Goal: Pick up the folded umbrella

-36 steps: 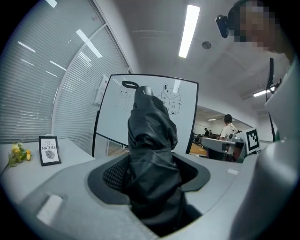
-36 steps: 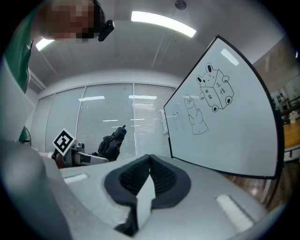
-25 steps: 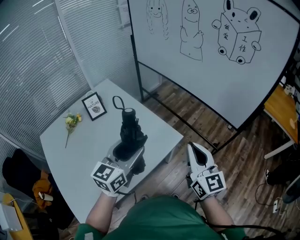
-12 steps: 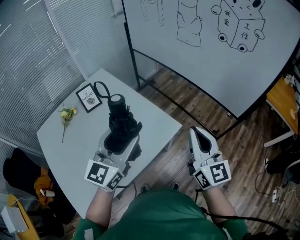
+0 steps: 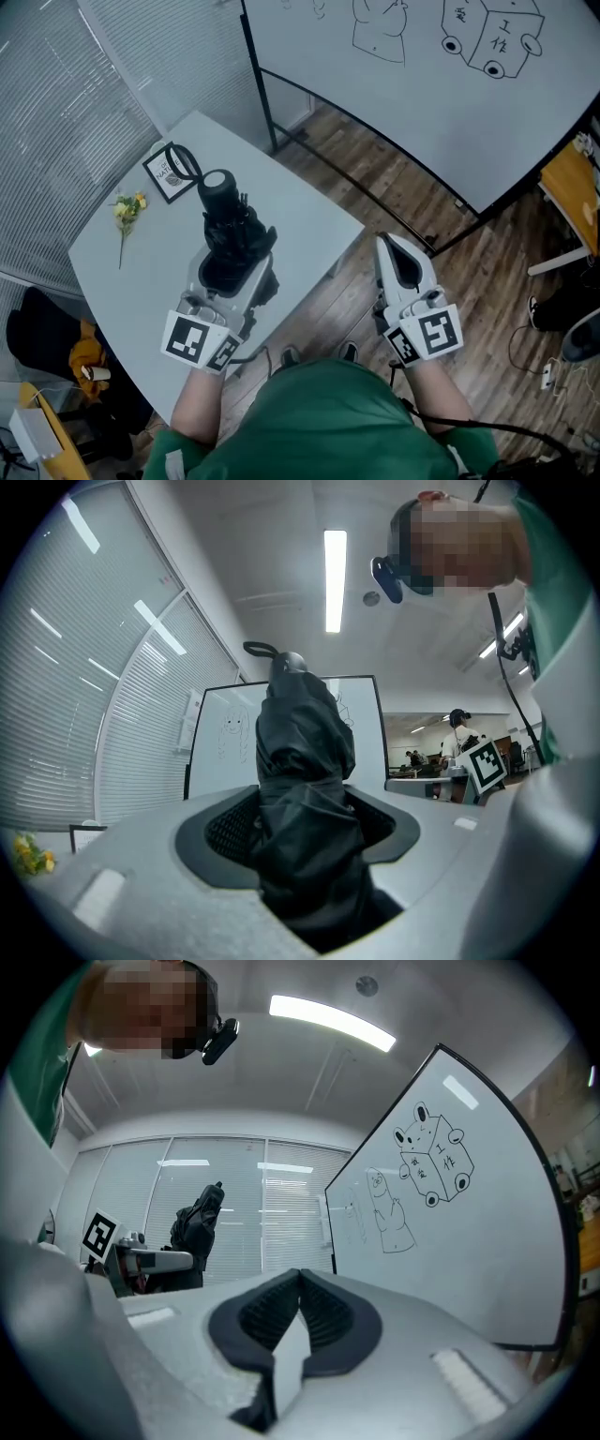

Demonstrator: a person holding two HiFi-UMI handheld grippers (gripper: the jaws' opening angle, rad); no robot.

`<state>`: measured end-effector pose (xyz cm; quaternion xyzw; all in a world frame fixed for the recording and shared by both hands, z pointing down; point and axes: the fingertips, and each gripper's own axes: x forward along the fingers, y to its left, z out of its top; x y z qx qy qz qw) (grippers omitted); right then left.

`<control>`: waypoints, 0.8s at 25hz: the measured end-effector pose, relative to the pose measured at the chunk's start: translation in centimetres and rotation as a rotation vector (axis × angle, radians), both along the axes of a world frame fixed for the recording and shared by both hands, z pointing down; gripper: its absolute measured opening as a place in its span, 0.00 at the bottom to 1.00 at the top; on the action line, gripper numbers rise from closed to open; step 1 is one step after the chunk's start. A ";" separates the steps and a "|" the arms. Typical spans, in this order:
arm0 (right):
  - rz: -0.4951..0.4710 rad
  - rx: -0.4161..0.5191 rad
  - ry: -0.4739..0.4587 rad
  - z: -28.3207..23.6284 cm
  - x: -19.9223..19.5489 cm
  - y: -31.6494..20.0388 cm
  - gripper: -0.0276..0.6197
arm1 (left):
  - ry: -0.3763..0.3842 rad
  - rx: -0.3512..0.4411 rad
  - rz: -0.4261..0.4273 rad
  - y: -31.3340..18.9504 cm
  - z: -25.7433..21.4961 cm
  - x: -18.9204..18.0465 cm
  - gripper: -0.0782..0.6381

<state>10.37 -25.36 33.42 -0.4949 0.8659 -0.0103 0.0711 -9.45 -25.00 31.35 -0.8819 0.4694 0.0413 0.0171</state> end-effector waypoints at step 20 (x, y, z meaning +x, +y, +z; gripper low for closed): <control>0.002 0.009 0.022 -0.2 0.2 0.5 0.05 | -0.009 0.001 0.038 0.3 0.1 1.0 0.51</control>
